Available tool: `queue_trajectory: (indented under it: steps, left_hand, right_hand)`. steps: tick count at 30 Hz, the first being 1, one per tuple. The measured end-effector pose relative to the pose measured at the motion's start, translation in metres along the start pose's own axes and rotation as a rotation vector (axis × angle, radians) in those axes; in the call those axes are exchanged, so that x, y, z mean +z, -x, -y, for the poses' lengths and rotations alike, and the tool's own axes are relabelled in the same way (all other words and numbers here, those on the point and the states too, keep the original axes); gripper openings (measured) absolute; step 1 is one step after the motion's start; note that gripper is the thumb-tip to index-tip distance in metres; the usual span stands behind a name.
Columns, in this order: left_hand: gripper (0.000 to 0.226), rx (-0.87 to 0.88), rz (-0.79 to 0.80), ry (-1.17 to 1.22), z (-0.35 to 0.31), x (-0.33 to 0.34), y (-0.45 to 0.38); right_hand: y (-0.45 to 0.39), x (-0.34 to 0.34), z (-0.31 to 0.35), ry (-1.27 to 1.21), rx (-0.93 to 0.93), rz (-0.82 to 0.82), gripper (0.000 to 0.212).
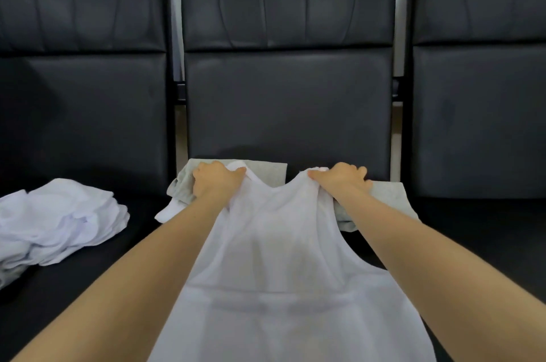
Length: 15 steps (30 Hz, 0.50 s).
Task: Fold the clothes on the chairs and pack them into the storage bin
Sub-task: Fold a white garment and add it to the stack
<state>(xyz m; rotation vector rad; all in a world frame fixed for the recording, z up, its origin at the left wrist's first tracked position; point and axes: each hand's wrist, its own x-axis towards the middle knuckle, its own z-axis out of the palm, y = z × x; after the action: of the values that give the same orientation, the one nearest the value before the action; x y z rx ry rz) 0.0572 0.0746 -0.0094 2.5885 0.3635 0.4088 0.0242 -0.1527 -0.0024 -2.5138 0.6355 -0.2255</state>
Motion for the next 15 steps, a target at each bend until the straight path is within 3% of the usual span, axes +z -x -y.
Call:
queue_trajectory:
  steps: [3, 4, 7, 11, 15]
  left_hand:
    - [0.044, 0.071, -0.049, -0.043, -0.002, 0.005, -0.006]
    - [0.039, 0.085, -0.082, 0.013, -0.003, 0.003, -0.004]
    - [0.026, 0.071, -0.113, 0.436, -0.003, -0.024, 0.013]
    - [0.019, 0.081, -0.073, 0.760, -0.001, -0.079, 0.052]
    - [0.021, 0.169, -0.018, 0.796, 0.016, -0.122, 0.109]
  right_hand:
    - [-0.002, 0.008, 0.008, -0.223, -0.051, -0.039, 0.020]
    - [0.000, 0.008, 0.009, -0.393, -0.092, -0.032, 0.018]
    - [0.022, -0.008, 0.011, -0.839, -0.167, 0.024, 0.016]
    - [0.067, -0.048, 0.003, -0.964, -0.215, 0.118, 0.022]
    - [0.121, -0.074, -0.021, -0.942, -0.270, 0.181, 0.020]
